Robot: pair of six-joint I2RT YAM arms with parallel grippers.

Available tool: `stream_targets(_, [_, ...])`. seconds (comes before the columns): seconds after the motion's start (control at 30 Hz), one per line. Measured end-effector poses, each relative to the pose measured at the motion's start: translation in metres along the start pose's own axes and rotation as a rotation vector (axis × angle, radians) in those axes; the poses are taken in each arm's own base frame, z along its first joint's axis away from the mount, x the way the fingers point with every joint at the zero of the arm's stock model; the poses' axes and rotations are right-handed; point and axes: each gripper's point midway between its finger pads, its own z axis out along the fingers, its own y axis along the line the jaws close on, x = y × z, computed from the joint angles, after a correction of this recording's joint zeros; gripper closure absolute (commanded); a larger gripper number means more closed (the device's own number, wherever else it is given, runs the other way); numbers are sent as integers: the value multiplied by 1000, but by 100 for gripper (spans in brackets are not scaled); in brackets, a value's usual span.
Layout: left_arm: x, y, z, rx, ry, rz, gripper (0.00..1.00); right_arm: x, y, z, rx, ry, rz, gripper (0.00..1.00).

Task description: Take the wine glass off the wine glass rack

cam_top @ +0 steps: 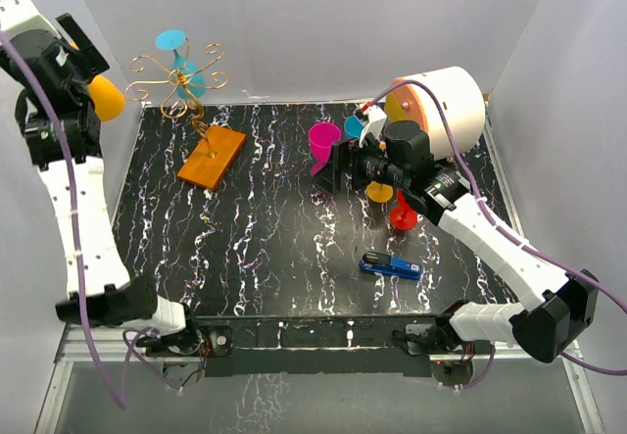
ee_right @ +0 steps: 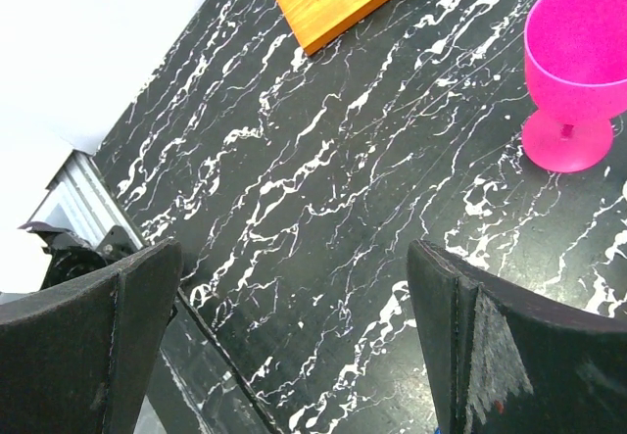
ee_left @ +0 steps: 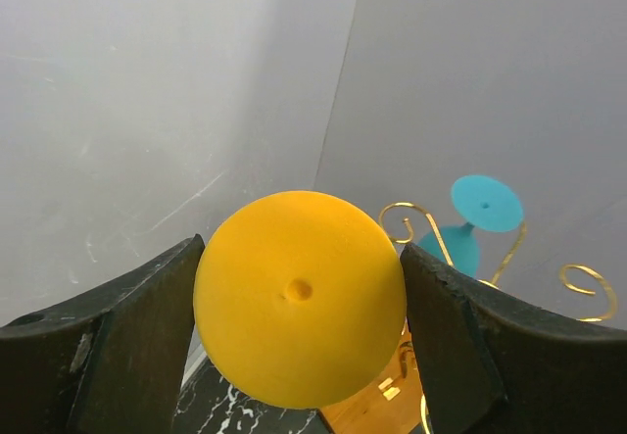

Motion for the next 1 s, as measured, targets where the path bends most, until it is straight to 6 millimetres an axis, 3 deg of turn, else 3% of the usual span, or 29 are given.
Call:
stream_targets(0.23, [-54, 2, -90, 136, -142, -128, 47, -1, 13, 3, -66, 3, 45, 3])
stream_targets(0.37, [-67, -11, -132, 270, -174, -222, 47, 5, 23, 10, -140, 12, 105, 2])
stream_targets(0.47, [-64, -30, -152, 388, -153, -294, 47, 7, 32, 15, -200, 24, 156, 2])
stream_targets(0.57, [-53, -59, -165, 531, -96, -364, 48, 1, 42, 19, -260, 14, 188, 2])
stream_targets(0.73, [-6, -104, -173, 716, 81, -469, 48, -24, 65, 20, -387, -65, 240, 2])
stream_targets(0.9, [49, -134, -179, 808, 272, -550, 48, -50, 87, 16, -540, -185, 277, 2])
stream_targets(1.0, [64, -143, -188, 849, 325, -590, 49, -63, 95, 19, -612, -242, 309, 5])
